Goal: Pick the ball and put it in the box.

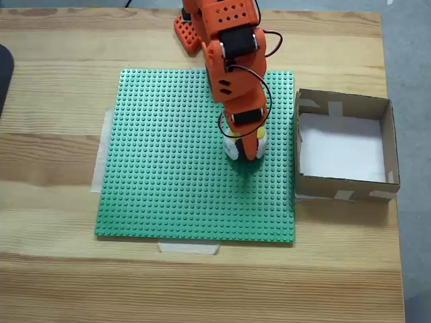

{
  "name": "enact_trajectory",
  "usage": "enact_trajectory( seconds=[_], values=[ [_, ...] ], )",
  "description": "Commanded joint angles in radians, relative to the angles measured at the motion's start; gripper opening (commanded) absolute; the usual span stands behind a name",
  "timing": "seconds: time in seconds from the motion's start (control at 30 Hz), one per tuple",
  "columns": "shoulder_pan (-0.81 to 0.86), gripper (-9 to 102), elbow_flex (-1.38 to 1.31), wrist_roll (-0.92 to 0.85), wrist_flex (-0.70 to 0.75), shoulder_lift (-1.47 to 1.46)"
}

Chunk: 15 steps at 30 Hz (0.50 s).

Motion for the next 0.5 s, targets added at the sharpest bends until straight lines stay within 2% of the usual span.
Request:
enact_trajectory(
  seconds=[0.0, 0.47],
  values=[
    [0.014, 26, 0.006, 0.005, -0.009, 0.026],
    [0.02, -1, 0.005, -0.048, -0.035, 0.083]
  ],
)
